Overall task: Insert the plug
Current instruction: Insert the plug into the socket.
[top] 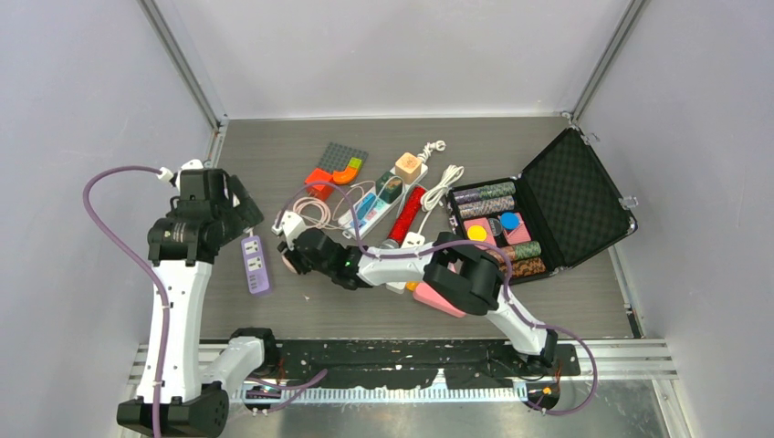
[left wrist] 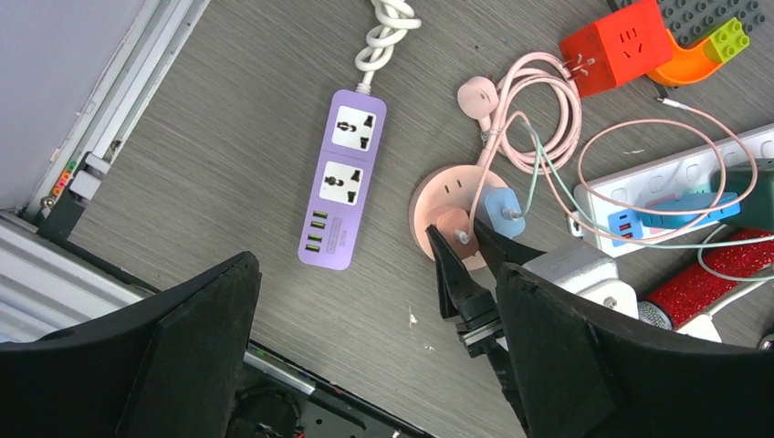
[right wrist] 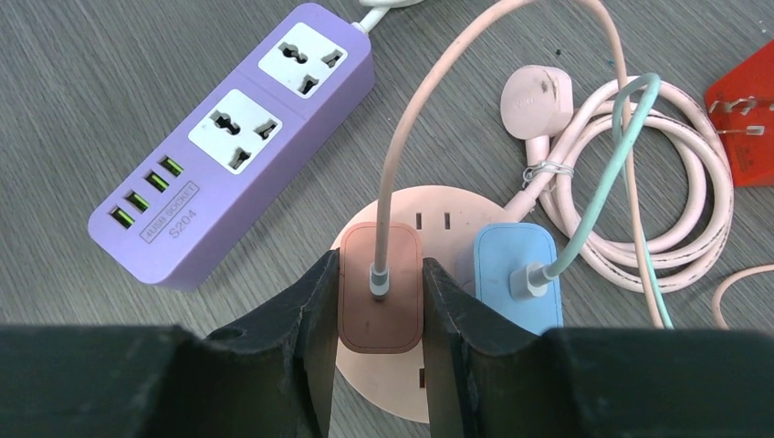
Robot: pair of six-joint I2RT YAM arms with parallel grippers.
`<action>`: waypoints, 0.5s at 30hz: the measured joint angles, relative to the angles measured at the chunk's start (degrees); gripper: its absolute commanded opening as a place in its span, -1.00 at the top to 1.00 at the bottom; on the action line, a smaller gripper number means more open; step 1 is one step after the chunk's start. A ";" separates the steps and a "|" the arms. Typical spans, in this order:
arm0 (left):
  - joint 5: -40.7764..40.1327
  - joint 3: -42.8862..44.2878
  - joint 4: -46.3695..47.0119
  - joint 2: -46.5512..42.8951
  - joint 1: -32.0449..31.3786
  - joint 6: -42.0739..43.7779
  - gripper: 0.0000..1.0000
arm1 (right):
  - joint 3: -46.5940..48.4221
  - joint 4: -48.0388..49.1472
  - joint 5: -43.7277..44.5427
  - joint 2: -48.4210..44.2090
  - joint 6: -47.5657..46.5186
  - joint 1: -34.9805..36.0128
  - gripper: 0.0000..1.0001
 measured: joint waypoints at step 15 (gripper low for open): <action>-1.01 6.58 0.02 -0.42 0.00 5.42 -0.99 | 24.37 -38.95 -0.33 4.83 2.62 -0.13 -0.59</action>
